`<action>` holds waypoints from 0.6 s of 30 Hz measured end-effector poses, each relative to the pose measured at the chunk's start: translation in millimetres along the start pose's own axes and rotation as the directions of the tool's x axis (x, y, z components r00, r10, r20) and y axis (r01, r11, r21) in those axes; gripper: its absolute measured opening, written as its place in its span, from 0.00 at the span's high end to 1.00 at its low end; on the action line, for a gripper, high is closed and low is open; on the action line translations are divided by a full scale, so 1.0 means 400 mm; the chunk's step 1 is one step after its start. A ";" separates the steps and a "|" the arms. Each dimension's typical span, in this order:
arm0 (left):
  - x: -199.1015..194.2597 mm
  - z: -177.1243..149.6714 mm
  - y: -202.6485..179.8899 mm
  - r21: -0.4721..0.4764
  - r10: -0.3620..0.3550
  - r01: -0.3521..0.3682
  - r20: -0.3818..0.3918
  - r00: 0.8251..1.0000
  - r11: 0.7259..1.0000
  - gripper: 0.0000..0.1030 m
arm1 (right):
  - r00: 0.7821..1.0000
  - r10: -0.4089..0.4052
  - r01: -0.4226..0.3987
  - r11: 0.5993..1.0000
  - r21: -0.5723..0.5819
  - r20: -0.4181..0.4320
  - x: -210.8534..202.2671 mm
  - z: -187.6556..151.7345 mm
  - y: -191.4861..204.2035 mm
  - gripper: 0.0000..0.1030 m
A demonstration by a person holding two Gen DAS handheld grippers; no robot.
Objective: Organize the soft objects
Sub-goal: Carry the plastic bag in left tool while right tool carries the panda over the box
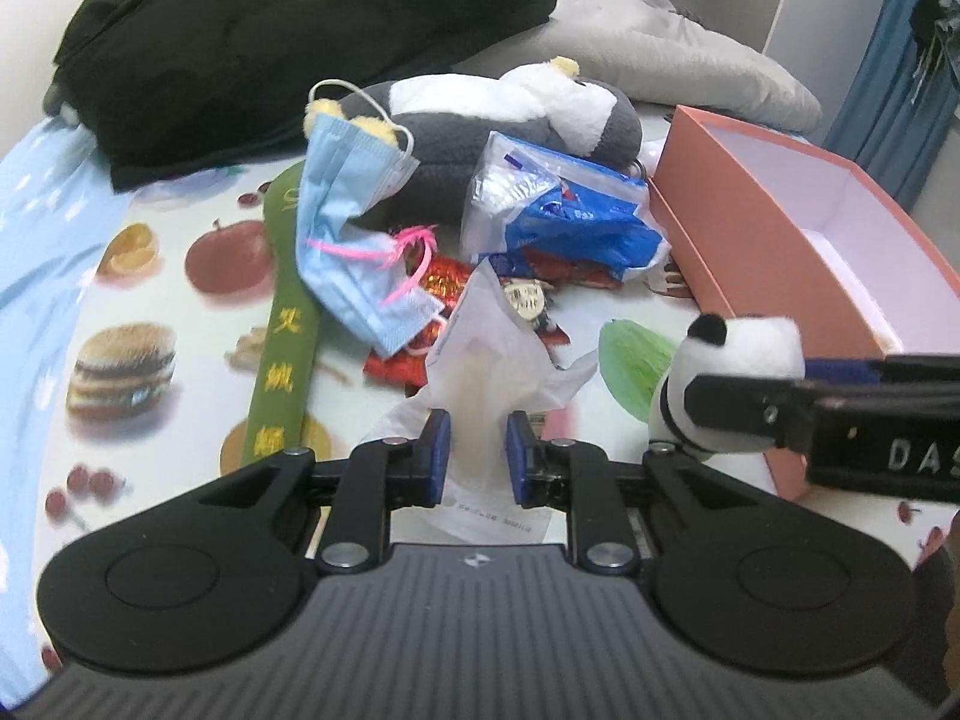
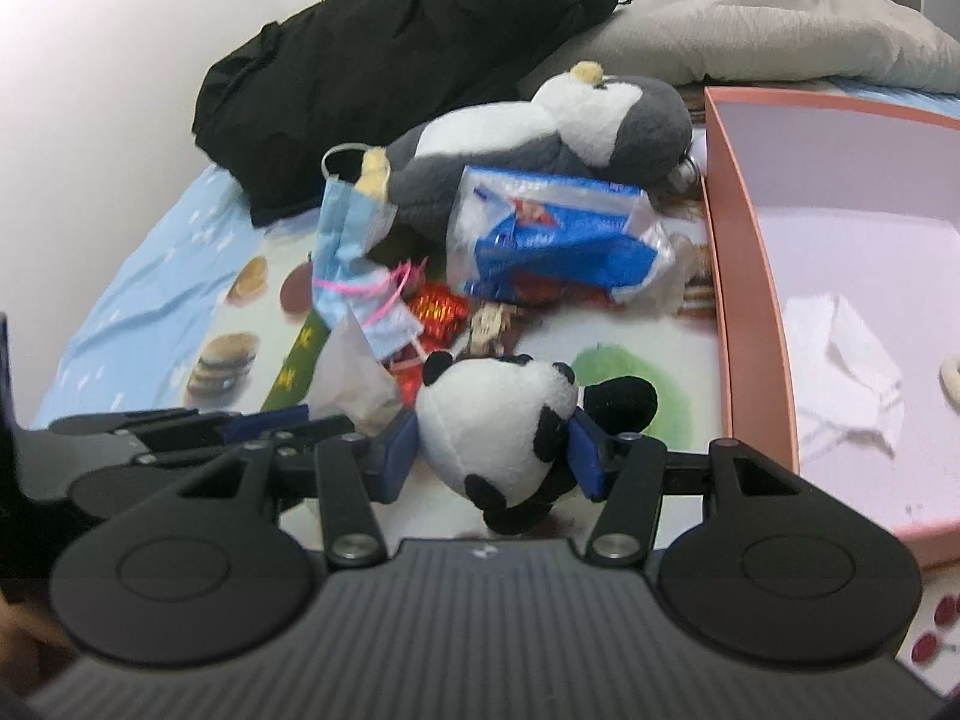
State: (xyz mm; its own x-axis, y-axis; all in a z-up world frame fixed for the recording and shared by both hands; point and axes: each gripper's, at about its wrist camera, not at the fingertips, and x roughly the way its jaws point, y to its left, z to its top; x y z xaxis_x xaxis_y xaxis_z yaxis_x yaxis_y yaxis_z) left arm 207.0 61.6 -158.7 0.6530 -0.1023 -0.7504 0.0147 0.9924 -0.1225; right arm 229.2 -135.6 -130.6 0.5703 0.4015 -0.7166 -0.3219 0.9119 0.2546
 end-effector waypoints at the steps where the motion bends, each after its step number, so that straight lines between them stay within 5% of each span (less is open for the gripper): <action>1: -0.007 -0.005 0.005 -0.013 -0.006 0.006 0.000 1.000 1.000 0.77 | 1.000 0.001 -0.001 1.000 -0.005 0.002 -0.010 -0.008 0.003 0.45; 18: -0.237 -0.015 -0.051 -0.069 -0.089 0.098 0.120 0.989 0.993 0.77 | 0.987 -0.013 0.022 0.998 -0.056 0.161 -0.245 -0.038 0.045 0.45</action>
State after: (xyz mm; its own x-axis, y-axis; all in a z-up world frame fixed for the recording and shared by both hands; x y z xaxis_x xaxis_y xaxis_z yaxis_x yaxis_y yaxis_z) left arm 140.3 50.6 -89.1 0.7354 -0.1812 -0.6530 0.0263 0.9705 -0.2397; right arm 155.9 -159.8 -65.6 0.6883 0.3984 -0.6062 -0.3511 0.9143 0.2022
